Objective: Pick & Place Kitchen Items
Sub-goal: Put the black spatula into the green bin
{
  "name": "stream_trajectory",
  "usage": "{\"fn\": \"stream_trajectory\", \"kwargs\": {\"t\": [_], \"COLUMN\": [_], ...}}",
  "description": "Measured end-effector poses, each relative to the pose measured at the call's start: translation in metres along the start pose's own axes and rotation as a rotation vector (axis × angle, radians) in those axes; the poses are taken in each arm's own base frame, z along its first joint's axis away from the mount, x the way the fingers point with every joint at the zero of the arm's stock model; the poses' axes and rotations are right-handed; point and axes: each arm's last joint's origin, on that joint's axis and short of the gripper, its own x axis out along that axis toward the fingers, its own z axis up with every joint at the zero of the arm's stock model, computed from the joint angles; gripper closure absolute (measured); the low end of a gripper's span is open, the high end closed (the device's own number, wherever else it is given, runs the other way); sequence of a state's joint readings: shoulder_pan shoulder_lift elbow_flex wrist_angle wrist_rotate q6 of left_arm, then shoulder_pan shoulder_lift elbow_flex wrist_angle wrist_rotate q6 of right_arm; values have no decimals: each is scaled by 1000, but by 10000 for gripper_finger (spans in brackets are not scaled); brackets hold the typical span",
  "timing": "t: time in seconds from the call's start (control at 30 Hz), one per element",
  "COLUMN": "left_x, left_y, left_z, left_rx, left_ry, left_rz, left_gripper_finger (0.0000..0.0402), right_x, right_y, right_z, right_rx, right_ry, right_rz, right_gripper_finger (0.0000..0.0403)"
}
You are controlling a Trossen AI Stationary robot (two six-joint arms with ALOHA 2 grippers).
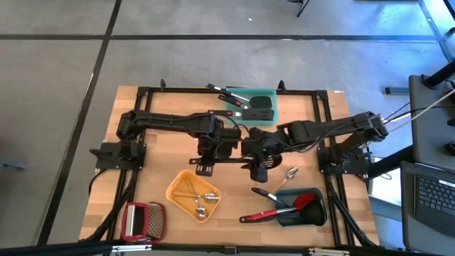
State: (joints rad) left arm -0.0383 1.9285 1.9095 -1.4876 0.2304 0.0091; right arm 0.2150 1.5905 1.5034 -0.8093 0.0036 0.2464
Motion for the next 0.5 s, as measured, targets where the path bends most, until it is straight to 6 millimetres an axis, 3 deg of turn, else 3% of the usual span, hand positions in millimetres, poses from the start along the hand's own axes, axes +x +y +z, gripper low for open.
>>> {"fn": "stream_trajectory", "kwargs": {"t": [0.27,0.37,0.5], "left_x": [0,0,0], "left_y": [0,0,0], "left_z": [1,1,1], "left_rx": [1,12,21], "left_ry": [-8,-10,-12], "left_rz": [-22,-33,-33], "left_gripper_finger": [319,319,319], "right_x": [15,17,17], "right_y": [-2,-2,-2], "right_z": [-9,-11,-11], "right_rx": [4,22,24], "right_ry": [118,143,142], "right_rz": [-22,-36,-37], "right_gripper_finger": [176,207,279]}}
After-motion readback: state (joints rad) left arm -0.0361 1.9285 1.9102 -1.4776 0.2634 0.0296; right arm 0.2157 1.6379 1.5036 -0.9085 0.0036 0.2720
